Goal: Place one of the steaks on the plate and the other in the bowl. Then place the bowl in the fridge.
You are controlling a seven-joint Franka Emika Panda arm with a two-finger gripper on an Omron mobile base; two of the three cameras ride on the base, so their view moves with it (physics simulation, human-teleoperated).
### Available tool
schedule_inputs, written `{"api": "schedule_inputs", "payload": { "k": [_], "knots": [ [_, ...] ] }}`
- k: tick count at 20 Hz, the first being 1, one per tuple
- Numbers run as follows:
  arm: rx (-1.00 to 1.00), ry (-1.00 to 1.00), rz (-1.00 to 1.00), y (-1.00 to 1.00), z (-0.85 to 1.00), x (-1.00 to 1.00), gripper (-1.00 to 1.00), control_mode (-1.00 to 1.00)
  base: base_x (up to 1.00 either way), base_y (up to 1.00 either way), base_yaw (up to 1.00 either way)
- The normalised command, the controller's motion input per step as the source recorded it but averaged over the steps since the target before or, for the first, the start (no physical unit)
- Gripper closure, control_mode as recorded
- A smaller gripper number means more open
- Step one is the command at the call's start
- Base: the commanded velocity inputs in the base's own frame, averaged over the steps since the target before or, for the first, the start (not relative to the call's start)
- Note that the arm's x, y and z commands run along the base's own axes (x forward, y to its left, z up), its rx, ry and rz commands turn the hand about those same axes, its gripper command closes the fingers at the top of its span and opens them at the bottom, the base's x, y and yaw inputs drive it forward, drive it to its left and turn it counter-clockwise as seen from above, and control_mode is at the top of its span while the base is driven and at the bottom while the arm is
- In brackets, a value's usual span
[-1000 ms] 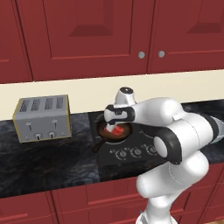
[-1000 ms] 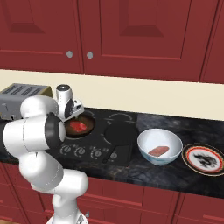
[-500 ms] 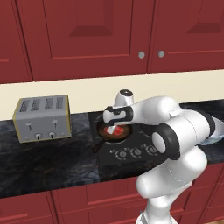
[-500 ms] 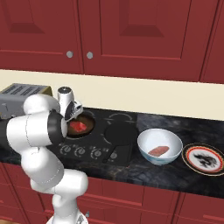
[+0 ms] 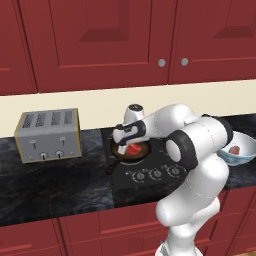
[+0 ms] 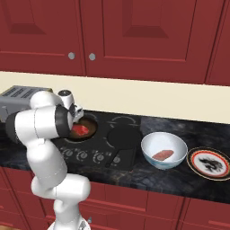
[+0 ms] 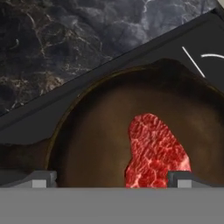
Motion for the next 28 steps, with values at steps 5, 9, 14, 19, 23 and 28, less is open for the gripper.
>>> {"api": "schedule_inputs", "payload": {
  "k": [5, 9, 14, 19, 23, 28],
  "knots": [
    [-0.1, 0.05, 0.0, 0.0, 0.0, 0.36, -1.0, -1.0, 0.0, 0.0, 0.0],
    [-0.03, 0.03, 0.0, 0.0, 0.0, 0.18, -1.0, -1.0, 0.0, 0.0, 0.0],
    [0.0, -0.01, 0.0, 0.03, -0.06, 0.0, -1.0, -1.0, 0.0, 0.0, 0.0],
    [0.0, 0.0, 0.0, 0.0, -0.24, 0.05, -1.0, -1.0, 0.0, 0.0, 0.0],
    [0.0, 0.0, 0.0, 0.0, -0.32, 0.03, -1.0, -1.0, 0.0, 0.0, 0.0],
    [0.0, 0.03, 0.0, 0.0, -0.28, 0.03, -1.0, -1.0, 0.0, 0.0, 0.0]
  ]
}}
